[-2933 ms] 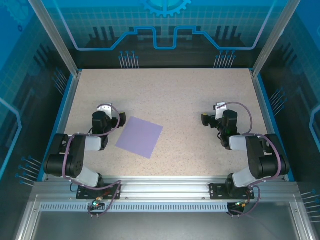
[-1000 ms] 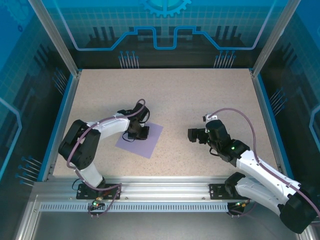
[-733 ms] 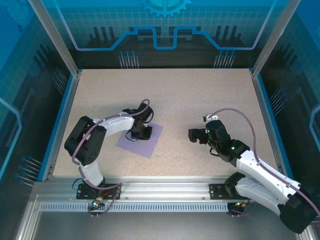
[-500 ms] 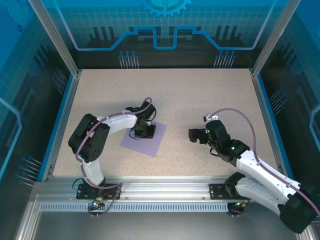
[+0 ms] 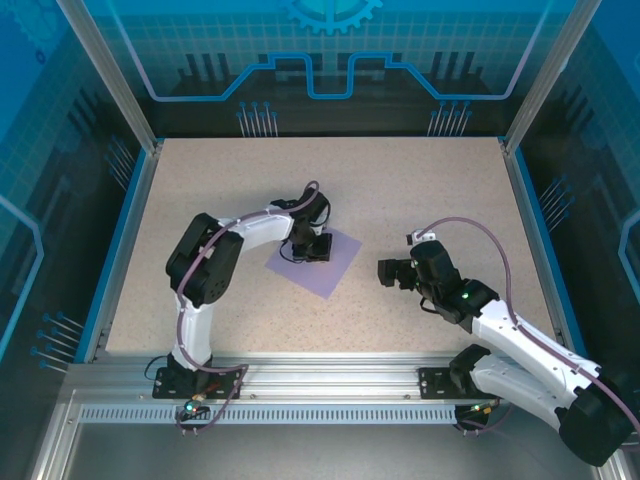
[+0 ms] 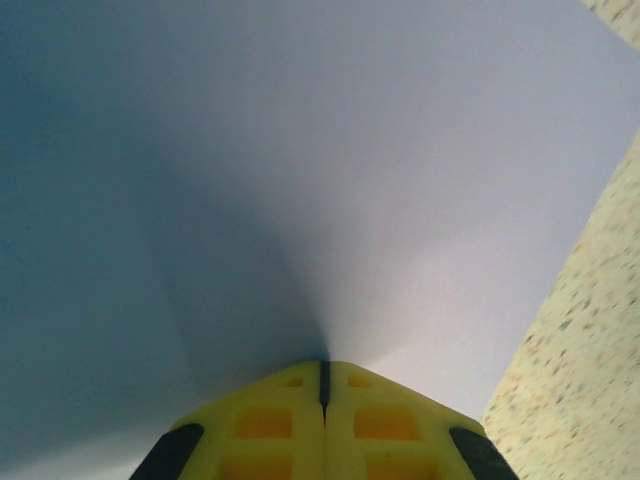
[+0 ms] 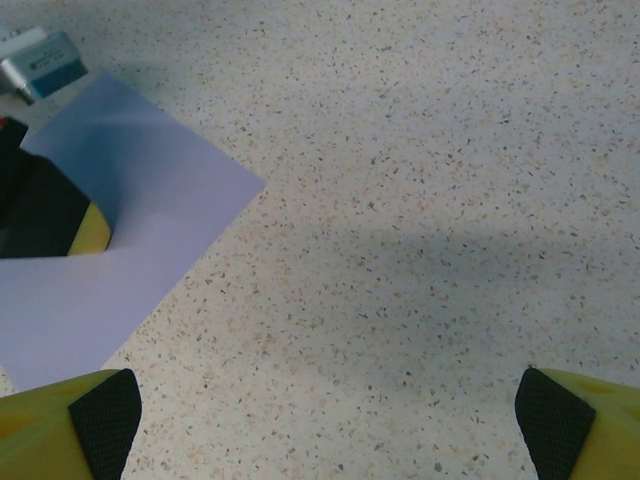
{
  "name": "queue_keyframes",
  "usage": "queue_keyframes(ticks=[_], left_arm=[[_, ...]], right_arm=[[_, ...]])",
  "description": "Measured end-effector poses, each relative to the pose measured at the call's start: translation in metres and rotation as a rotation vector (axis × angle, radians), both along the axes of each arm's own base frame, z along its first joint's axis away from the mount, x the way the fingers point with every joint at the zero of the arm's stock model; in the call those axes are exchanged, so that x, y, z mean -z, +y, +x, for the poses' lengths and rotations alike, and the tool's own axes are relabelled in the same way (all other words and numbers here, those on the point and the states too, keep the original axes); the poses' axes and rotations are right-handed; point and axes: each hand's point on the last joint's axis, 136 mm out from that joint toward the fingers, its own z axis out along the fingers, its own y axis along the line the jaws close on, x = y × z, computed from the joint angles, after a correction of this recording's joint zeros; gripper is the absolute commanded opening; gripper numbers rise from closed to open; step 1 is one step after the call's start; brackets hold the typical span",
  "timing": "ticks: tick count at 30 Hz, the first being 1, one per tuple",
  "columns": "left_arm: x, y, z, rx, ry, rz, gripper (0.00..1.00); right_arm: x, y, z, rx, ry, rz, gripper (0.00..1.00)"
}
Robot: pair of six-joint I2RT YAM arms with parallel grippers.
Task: Fold a paper plane with a square sheet of paper (fold left side to right side)
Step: Move the square sheet of paper to the center of the table.
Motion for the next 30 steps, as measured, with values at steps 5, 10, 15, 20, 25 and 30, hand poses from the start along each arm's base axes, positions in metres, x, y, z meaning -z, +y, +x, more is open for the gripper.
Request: queue_keyframes(ticks=[5, 10, 15, 20, 25, 30], left_arm=[[-0.001, -0.01, 0.01, -0.008, -0.001, -0.03, 0.01], [-0.001, -0.012, 0.012, -0.008, -0.004, -0.037, 0.05], [-0.011, -0.013, 0.013, -0.011, -0.021, -0.049, 0.28], [-0.057, -0.006, 0.016, -0.021, -0.109, -0.098, 0.55], [-0.093, 0.026, 0.015, -0.081, -0.184, -0.131, 0.69], [-0.079, 0.064, 0.01, -0.157, -0.151, -0.115, 0.7]], right_arm=[[0.005, -0.003, -0.004, 0.006, 0.025, -0.009, 1.0], [0.007, -0.004, -0.005, 0.013, 0.037, -0.009, 1.0], [0.01, -0.003, -0.004, 0.017, 0.062, -0.021, 1.0], [0.007, 0.006, 0.008, 0.015, 0.096, -0.041, 1.0], [0.004, 0.022, 0.031, 0.007, 0.128, -0.064, 1.0], [0.013, 0.043, 0.059, -0.006, 0.183, -0.094, 1.0]])
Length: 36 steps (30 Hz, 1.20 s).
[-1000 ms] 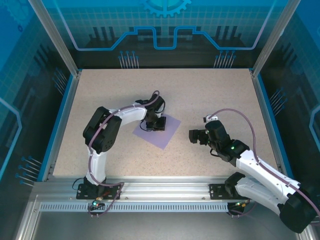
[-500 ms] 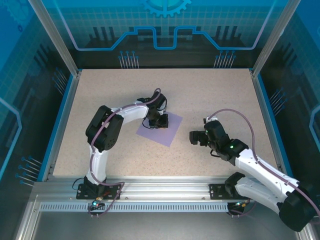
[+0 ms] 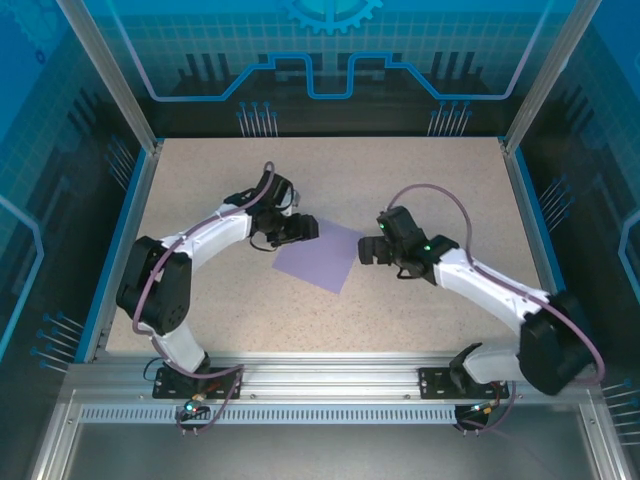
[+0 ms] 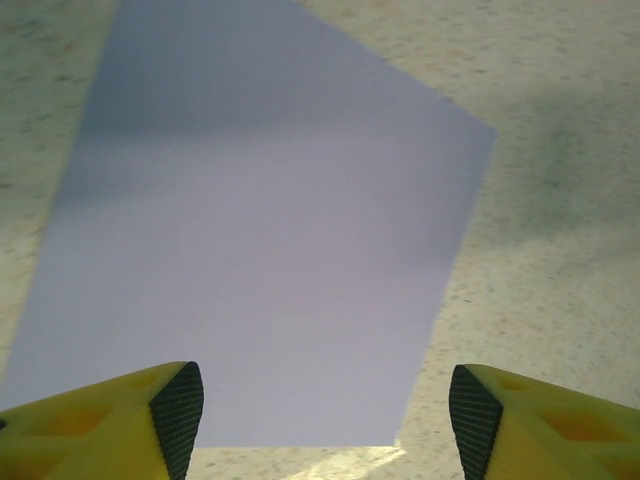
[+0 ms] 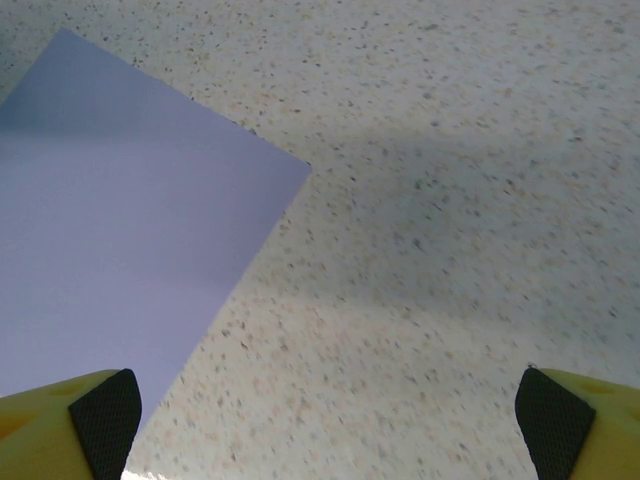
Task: Fold a paper plane with a square sheet of paper (fold left side to right side)
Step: Move the square sheet of paper to the center of the table, then pick up the square sheet of paper from the center of the table.
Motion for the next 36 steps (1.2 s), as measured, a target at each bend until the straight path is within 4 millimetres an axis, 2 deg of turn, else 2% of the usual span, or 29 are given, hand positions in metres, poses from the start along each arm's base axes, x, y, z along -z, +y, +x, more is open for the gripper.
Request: queue_keyframes(ticks=[4, 11, 17, 25, 36], left_arm=[[0.018, 0.015, -0.008, -0.025, 0.057, 0.003, 0.69], [0.034, 0.011, -0.008, -0.015, 0.096, -0.015, 0.66], [0.053, 0.011, -0.013, -0.01, 0.145, -0.002, 0.64], [0.07, 0.016, -0.025, -0.012, 0.189, 0.014, 0.63], [0.072, 0.015, -0.023, -0.012, 0.178, 0.006, 0.57]], right_arm=[[0.017, 0.02, 0.025, -0.009, 0.057, -0.008, 1.0], [0.056, 0.04, 0.058, -0.003, 0.15, -0.015, 1.0], [0.077, 0.05, 0.077, 0.008, 0.184, -0.018, 1.0], [0.096, 0.058, 0.083, 0.009, 0.224, -0.017, 1.0], [0.095, 0.068, 0.078, -0.016, 0.252, 0.01, 1.0]])
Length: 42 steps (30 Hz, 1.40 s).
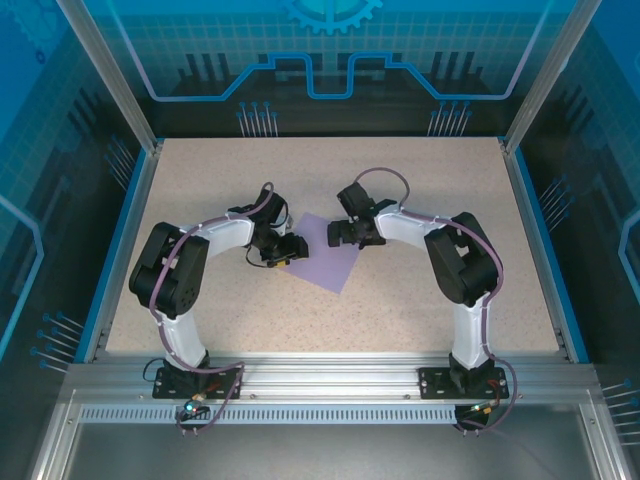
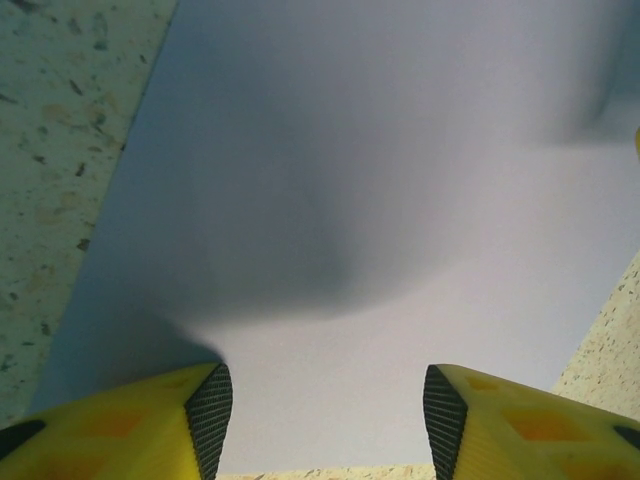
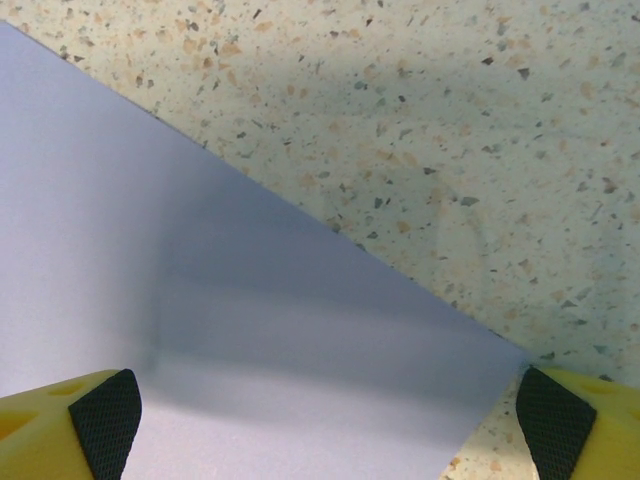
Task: Fold a paper plane with a square sheet of paper (fold left side to right side)
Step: Pick up the square sheet of paper from the center of the table.
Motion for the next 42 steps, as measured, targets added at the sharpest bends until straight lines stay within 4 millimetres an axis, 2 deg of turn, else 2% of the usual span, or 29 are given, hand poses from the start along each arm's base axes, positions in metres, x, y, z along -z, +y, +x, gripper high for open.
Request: queue_keyframes(ticks=[10, 14, 18, 24, 35, 38, 42], left_arm=[[0.0, -0.002, 0.001, 0.001, -0.006, -0.01, 0.57], [0.0, -0.003, 0.001, 0.001, -0.005, -0.018, 0.57], [-0.001, -0.005, 0.001, 0.002, -0.009, -0.031, 0.57], [-0.002, -0.008, 0.002, 0.009, -0.015, -0.056, 0.57], [-0.007, -0.009, -0.004, 0.013, -0.034, -0.091, 0.61], [-0.018, -0.002, -0.003, -0.006, -0.061, -0.1, 0.63], [-0.047, 0.017, 0.006, -0.057, -0.156, -0.127, 0.68]], right_arm=[[0.001, 0.015, -0.011, -0.04, 0.009, 0.0, 1.0], [0.001, 0.019, -0.015, -0.055, 0.013, -0.004, 0.95], [0.001, 0.023, -0.02, -0.069, 0.023, -0.003, 0.88], [-0.001, 0.032, -0.03, -0.103, 0.049, 0.024, 0.7], [-0.009, 0.041, -0.034, -0.148, 0.051, 0.064, 0.39], [-0.016, 0.045, -0.034, -0.166, 0.04, 0.087, 0.3], [-0.025, 0.047, -0.034, -0.199, 0.016, 0.124, 0.27]])
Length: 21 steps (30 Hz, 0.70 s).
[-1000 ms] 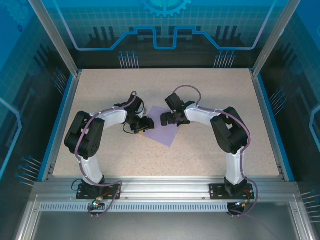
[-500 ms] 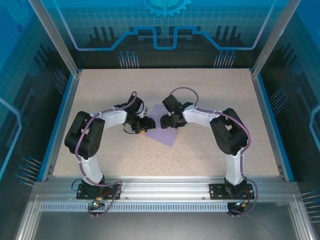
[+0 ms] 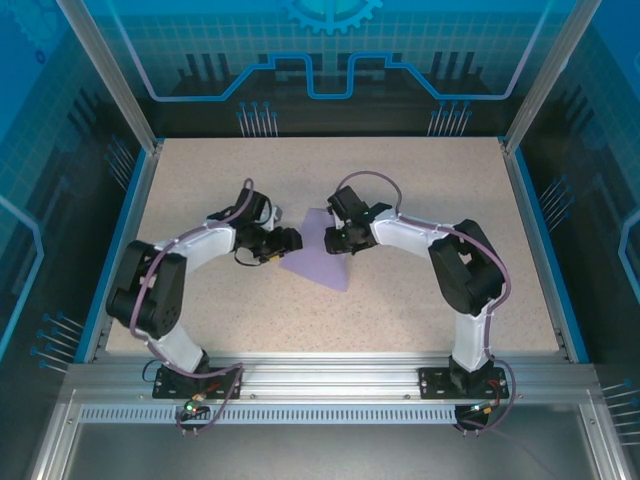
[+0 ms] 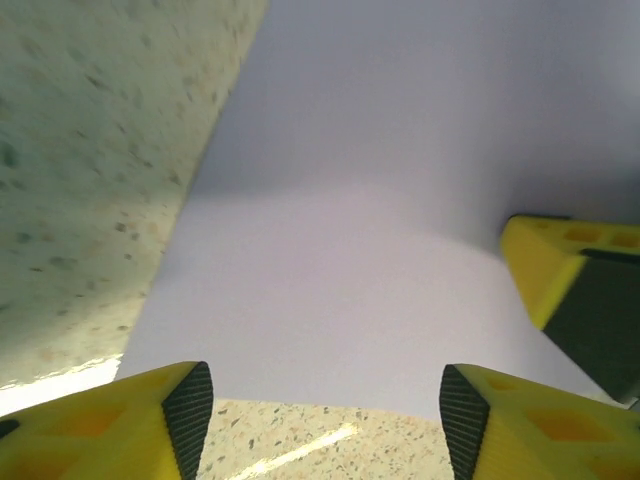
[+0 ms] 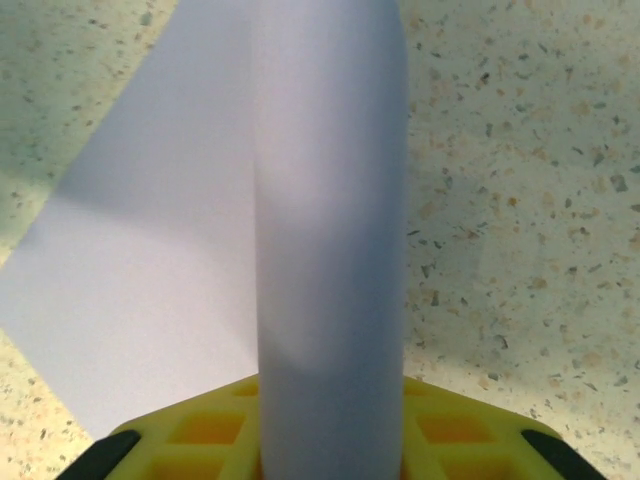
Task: Fold a paper plane with a square sheet of paper (fold left side to right side)
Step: Pick up the square sheet of paper from the center of the table.
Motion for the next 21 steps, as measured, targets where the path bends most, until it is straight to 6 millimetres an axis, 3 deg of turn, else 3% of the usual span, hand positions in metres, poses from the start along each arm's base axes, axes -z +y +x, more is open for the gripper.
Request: queue_keyframes(ticks=[4, 11, 16, 21], left_arm=[[-0.028, 0.015, 0.005, -0.042, -0.102, -0.03, 0.69], [-0.058, 0.024, 0.004, -0.059, -0.245, -0.103, 0.75], [-0.091, 0.022, -0.004, -0.035, -0.394, -0.182, 0.86], [-0.145, 0.015, -0.014, 0.026, -0.598, -0.259, 0.9]], right_arm=[[-0.008, 0.0, -0.003, -0.04, -0.016, 0.039, 0.26], [-0.035, 0.002, -0.012, -0.133, -0.057, 0.147, 0.24], [-0.078, 0.003, -0.026, -0.233, -0.131, 0.232, 0.23], [-0.141, -0.004, -0.043, -0.339, -0.249, 0.333, 0.23]])
